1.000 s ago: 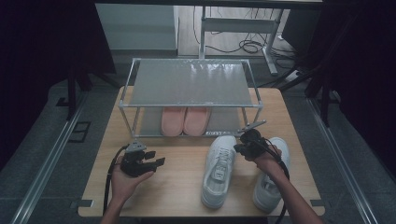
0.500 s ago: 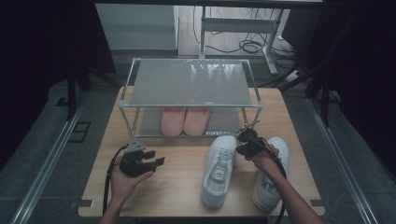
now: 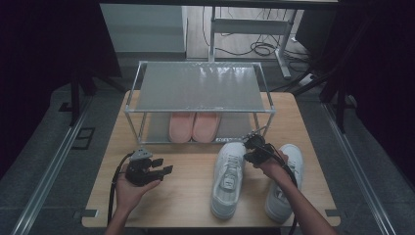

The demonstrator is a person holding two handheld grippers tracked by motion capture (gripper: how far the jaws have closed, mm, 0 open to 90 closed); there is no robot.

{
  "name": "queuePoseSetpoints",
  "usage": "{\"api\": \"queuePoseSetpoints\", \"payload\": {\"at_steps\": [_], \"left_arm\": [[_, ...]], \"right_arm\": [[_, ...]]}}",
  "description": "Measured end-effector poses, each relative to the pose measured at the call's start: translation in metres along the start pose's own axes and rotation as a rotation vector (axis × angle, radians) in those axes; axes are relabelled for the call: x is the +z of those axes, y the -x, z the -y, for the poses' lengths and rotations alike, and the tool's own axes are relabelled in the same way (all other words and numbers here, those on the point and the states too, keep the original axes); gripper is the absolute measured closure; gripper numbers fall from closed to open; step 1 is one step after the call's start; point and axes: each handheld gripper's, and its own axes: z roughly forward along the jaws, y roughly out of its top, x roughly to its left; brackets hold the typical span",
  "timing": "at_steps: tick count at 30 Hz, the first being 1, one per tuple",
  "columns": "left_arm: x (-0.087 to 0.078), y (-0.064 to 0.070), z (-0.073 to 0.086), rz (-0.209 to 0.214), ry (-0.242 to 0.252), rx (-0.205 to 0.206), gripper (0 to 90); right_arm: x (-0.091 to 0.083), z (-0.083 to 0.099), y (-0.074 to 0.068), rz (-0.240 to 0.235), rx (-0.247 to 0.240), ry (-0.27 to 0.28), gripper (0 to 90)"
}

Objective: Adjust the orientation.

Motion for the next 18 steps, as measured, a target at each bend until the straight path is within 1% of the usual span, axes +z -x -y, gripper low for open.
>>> {"api": "queuePoseSetpoints", "payload": {"at_steps": [4,9,11,13,18], "left_arm": [[0.0,-0.001,0.001,0.0,-0.002,-0.002,48.2],[0.001,-0.001,0.001,0.003,-0.004,-0.003,48.3],[0.001,-0.001,0.001,0.003,-0.005,-0.003,48.3],[0.001,-0.001,0.001,0.002,-0.007,-0.003,48.3],[0.002,-0.001,0.001,0.003,-0.006,-0.004,48.3]], "right_arm": [[0.001,-0.003,-0.004,-0.013,-0.014,0.005,90.0],[0.003,-0.006,-0.007,-0.025,-0.014,0.013,90.0],[0.003,-0.007,-0.008,-0.043,-0.006,0.022,90.0],[0.004,-0.009,-0.011,-0.057,-0.003,0.026,90.0],[0.007,-0.014,-0.019,-0.069,-0.015,0.038,90.0]]}}
